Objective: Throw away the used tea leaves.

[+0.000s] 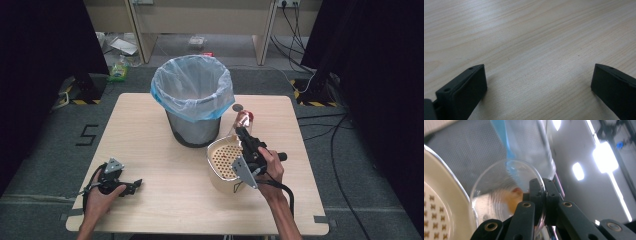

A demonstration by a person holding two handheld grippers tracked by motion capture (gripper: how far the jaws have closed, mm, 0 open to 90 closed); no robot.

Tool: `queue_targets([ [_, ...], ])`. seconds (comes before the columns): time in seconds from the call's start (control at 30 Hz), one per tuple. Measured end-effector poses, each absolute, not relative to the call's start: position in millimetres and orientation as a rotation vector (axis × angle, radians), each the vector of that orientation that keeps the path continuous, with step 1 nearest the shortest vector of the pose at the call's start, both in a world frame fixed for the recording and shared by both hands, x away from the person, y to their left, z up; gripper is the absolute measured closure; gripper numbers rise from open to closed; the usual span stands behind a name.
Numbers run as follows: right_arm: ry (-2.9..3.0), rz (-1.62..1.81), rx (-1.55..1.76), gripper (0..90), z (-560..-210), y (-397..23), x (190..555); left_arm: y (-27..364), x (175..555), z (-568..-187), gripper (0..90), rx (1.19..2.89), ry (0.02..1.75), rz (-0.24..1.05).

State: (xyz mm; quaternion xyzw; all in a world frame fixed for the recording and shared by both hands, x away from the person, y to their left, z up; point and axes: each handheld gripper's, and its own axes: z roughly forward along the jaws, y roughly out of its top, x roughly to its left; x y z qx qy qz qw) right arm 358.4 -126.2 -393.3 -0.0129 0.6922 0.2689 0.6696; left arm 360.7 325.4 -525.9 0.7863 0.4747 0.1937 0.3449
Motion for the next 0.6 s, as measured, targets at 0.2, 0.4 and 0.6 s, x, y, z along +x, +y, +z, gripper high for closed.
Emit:
queue_targets([
  [0.2,1.544,0.58,-0.082,87.9,-392,-123,353,325,361,-526,0.0,2.042,1.233,0.503],
  [0.4,1.563,0.533,-0.114,87.8,-399,-117,357,325,361,-526,0.0,2.042,1.233,0.503],
  [0.6,1.524,0.56,-0.127,87.9,-398,-114,352,325,361,-526,0.0,2.042,1.233,0.503],
])
